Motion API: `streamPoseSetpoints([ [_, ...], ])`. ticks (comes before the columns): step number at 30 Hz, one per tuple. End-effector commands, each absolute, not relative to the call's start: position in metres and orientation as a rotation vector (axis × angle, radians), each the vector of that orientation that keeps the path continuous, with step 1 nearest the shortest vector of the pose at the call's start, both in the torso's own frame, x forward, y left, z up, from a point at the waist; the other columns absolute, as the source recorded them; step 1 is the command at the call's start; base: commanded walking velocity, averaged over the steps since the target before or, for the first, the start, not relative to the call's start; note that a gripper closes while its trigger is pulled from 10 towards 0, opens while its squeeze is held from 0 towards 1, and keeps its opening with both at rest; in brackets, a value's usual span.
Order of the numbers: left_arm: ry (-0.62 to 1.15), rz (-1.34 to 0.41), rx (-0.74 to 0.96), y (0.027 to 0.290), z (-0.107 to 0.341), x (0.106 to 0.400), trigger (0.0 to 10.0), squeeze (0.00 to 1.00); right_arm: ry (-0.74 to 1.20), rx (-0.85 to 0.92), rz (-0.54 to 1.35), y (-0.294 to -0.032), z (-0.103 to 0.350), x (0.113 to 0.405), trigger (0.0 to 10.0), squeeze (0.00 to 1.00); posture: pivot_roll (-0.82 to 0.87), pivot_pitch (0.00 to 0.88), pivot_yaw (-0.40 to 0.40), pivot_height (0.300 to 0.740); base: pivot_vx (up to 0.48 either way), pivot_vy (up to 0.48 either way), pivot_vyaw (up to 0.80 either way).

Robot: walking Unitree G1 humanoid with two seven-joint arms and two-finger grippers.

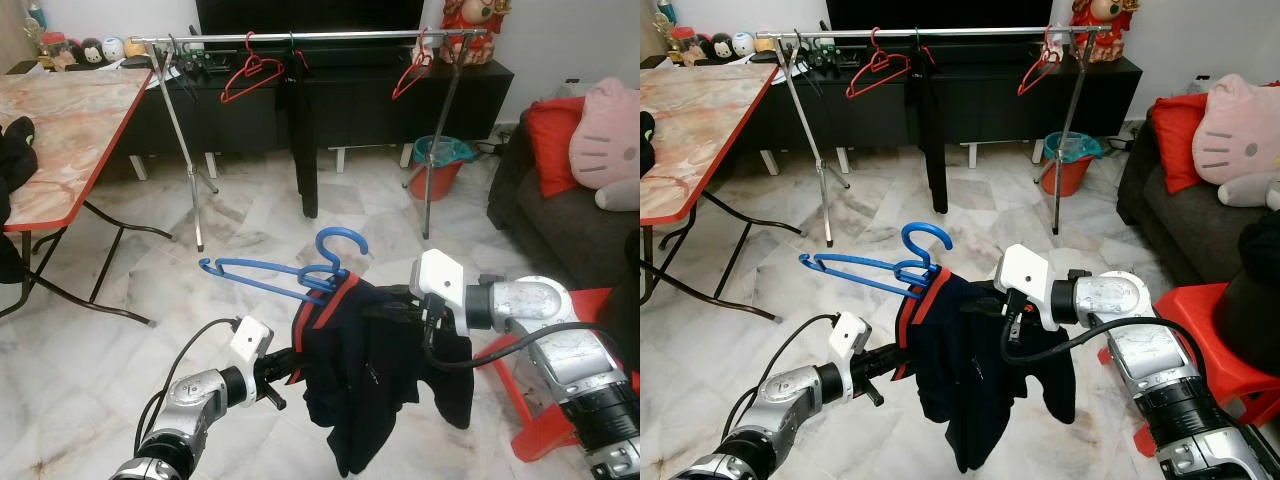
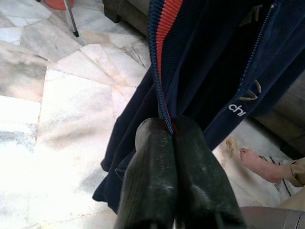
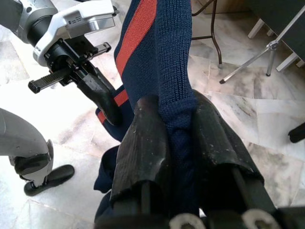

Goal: Hang hanger

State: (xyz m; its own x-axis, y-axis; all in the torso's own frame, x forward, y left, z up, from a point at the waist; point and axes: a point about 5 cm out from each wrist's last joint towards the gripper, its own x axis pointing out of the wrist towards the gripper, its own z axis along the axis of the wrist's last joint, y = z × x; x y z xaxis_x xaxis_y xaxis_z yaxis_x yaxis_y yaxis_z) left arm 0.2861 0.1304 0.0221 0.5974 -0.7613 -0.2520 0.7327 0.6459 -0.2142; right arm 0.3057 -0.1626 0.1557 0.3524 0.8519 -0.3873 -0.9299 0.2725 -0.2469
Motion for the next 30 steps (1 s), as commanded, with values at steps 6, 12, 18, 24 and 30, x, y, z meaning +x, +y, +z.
streamPoseSetpoints([
  [6, 0.350, -0.863, -0.072, 0.129, 0.020, 0.286, 0.0, 0.00, 0.127, -0.475, 1.199, -0.159, 0.169, 0.309, 10.0, 0.00, -0.25, 0.000, -0.013, 0.740, 0.000, 0.000, 0.00],
  [12, 0.378, -0.821, -0.062, 0.132, 0.016, 0.286, 0.0, 0.00, 0.137, -0.479, 1.193, -0.163, 0.166, 0.306, 10.0, 0.00, -0.26, 0.000, -0.003, 0.740, 0.000, 0.000, 0.00],
  [18, 0.412, -0.704, 0.016, 0.145, 0.010, 0.286, 0.0, 0.00, 0.238, -0.563, 1.161, -0.187, 0.153, 0.301, 10.0, 0.00, -0.25, 0.000, -0.007, 0.740, 0.000, 0.000, 0.00],
  [24, 0.429, -0.479, 0.098, 0.161, 0.007, 0.292, 0.0, 0.00, 0.287, -0.568, 1.168, -0.207, 0.151, 0.293, 10.0, 0.00, -0.26, 0.000, -0.009, 0.740, 0.000, 0.000, 0.00],
  [30, 0.458, -0.440, 0.112, 0.166, 0.004, 0.291, 10.0, 0.00, 0.285, -0.544, 1.134, -0.218, 0.153, 0.294, 10.0, 0.00, -0.25, 0.000, -0.009, 0.740, 0.000, 0.000, 0.00],
])
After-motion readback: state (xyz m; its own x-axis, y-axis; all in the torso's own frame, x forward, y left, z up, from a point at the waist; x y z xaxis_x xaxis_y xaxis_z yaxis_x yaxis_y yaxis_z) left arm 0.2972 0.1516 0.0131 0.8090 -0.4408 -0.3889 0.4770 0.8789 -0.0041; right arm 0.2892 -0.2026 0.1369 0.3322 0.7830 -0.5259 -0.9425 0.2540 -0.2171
